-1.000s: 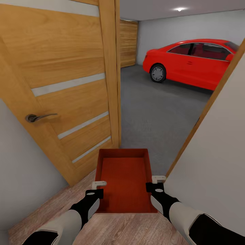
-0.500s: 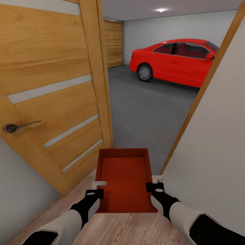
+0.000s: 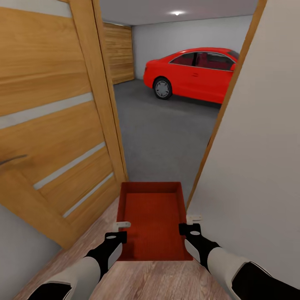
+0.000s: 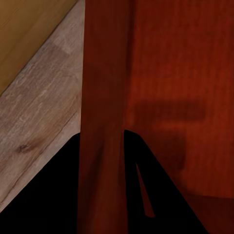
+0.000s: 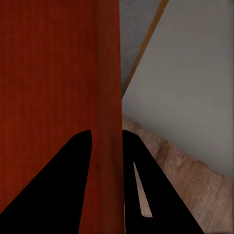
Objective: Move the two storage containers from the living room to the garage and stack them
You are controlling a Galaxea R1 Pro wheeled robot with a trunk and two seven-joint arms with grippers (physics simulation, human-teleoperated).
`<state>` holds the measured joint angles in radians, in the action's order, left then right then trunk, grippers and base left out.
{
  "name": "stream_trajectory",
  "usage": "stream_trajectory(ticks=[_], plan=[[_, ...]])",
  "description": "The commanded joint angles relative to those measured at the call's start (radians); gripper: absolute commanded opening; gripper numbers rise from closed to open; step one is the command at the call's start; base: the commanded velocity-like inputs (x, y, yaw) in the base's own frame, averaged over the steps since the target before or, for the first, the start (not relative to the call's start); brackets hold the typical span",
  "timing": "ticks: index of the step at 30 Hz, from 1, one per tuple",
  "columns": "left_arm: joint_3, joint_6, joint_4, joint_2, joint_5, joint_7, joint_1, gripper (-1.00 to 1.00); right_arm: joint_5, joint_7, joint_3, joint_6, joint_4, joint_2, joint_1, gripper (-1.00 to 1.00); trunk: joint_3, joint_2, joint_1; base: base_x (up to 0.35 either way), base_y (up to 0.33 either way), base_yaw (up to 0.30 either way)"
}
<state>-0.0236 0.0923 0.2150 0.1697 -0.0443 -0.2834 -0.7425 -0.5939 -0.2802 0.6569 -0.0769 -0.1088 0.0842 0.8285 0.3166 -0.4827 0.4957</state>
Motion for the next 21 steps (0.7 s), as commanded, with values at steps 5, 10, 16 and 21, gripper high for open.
stream_trajectory(ticks=[5, 10, 16, 21], plan=[[-0.018, 0.008, 0.006, -0.006, 0.023, -0.017, 0.000, -1.00, -0.024, -0.009, -0.010, -0.007, 0.027, 0.000, 0.001, -1.00, 0.001, -0.002, 0.000, 0.107, 0.208, -0.024], [-0.018, 0.008, 0.006, -0.006, 0.023, -0.017, 0.000, -1.00, -0.024, -0.008, -0.010, -0.008, 0.027, 0.000, 0.001, -1.00, 0.001, -0.002, 0.000, 0.150, 0.278, -0.002], [-0.018, 0.007, 0.005, -0.006, 0.023, -0.017, 0.000, -1.00, -0.024, -0.009, -0.010, -0.008, 0.027, -0.001, 0.001, -1.00, 0.001, -0.002, 0.000, 0.155, 0.285, 0.000], [-0.018, 0.007, 0.005, -0.006, 0.023, -0.017, 0.000, -1.00, -0.024, -0.008, -0.010, -0.008, 0.027, -0.001, 0.001, -1.00, 0.001, -0.002, 0.000, 0.155, 0.270, -0.002]])
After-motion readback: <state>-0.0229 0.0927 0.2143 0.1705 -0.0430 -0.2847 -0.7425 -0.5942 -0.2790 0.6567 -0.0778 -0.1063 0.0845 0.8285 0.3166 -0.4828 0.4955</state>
